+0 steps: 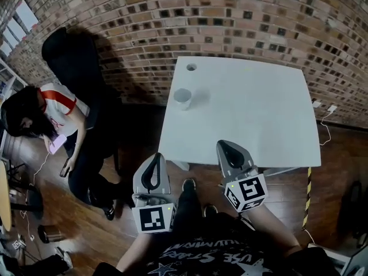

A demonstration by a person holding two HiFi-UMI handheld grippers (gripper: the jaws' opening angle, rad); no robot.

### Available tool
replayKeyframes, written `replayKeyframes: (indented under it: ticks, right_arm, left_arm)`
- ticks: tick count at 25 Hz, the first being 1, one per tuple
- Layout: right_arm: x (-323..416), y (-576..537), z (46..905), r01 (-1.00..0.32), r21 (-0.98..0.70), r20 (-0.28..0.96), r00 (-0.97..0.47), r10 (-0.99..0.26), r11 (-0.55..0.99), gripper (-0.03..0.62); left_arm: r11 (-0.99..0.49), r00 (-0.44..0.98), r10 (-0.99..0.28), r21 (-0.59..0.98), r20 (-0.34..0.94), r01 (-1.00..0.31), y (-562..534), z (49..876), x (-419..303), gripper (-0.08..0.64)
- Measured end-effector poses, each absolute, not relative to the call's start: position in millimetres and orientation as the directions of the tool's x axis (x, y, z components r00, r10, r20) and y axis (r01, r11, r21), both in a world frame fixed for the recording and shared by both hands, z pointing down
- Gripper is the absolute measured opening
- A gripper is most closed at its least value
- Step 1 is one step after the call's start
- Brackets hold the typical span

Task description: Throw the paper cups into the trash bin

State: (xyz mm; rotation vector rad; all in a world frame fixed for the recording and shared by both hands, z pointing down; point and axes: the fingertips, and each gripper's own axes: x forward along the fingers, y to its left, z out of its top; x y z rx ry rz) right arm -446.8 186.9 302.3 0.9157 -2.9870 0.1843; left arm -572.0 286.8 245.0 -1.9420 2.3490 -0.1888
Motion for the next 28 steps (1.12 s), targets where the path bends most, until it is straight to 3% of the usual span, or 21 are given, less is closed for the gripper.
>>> replayKeyframes:
  ticks: [10, 14, 28]
  right_arm:
    - [-511.2, 118.2, 328.1, -0.624, -0.1, 0.124, -0.781, -0.612, 0.775, 0.012]
    - [-544.7, 98.6, 350.8, -0.615, -0.123, 0.176, -0.786, -0.592, 0.779, 0.135]
    - [-611.9, 65.3, 419.6, -0.65, -0.029, 0.341, -0.72, -0.604, 0.759, 0.369]
  left_arm:
    - [0.047, -0.053, -0.997, -0.119, 0.05, -0.992, 193.6, 269.6, -624.2, 0.005]
    - [0.045, -0.053, -0.996, -0.1, 0.078, -0.994, 169.7, 278.3, -655.5, 0.005]
    - [-0.048, 0.04, -0.987, -0.045, 0.157, -0.998, 117.7, 323.0, -714.8, 0.005]
